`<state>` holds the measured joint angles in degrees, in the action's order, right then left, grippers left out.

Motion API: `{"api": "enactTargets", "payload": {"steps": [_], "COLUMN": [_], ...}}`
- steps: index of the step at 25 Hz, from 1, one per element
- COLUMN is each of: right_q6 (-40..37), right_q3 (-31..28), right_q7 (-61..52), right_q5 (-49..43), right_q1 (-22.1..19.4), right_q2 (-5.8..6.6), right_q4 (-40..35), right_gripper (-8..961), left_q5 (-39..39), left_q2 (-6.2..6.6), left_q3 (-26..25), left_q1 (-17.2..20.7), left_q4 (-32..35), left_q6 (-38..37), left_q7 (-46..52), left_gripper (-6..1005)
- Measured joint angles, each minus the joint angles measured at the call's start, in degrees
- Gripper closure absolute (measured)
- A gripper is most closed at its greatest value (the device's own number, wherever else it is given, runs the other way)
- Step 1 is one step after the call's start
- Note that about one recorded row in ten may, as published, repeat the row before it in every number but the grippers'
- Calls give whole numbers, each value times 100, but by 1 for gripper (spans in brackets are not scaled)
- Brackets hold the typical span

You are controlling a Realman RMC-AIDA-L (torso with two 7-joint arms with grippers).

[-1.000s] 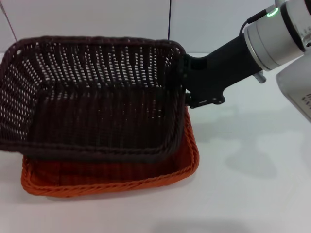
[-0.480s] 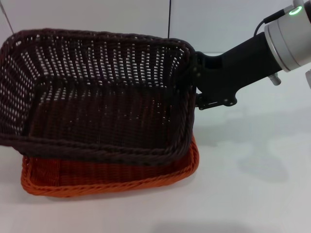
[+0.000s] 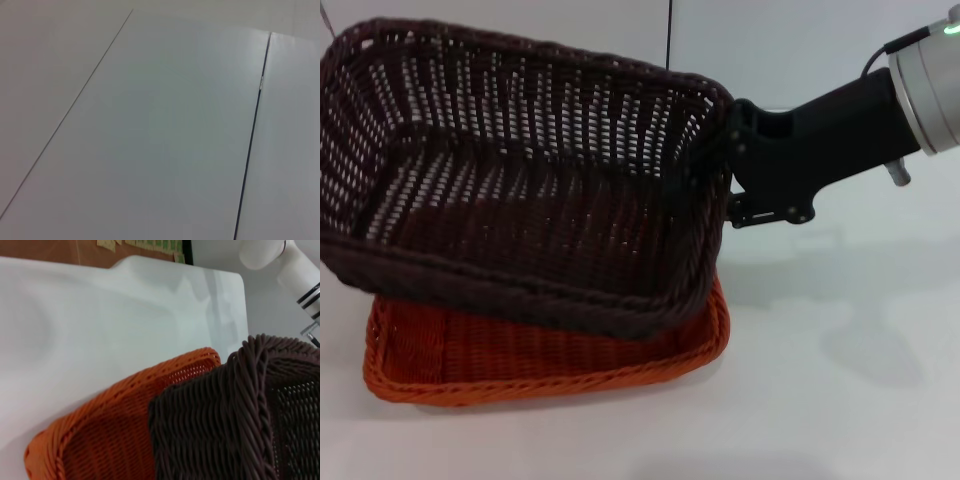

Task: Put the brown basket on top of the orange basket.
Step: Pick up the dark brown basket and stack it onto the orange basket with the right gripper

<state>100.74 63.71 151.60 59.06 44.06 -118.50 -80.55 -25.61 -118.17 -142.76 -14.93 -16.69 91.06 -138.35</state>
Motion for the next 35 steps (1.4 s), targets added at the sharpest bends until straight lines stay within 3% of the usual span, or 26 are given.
{"api": "enactTargets", "payload": {"steps": [14, 28, 35], "right_q6": [223, 155, 107], "right_q3": [-17, -43, 1], "right_q7": [-84, -1213, -1236], "right_q5": [251, 957, 927], "right_q1": [-399, -657, -758], "right_q2": [-5, -11, -27], "right_q4": [-142, -549, -583], "right_gripper": [648, 649, 649], "left_q5": [-37, -9, -14], "left_q2": [1, -3, 14], "left_q3": [35, 25, -7], "left_q1": [44, 6, -24], "left_q4": [24, 51, -12], "left_q6": [87, -118, -211], "left_q7": [10, 1, -14], "left_gripper": [487, 487, 487]}}
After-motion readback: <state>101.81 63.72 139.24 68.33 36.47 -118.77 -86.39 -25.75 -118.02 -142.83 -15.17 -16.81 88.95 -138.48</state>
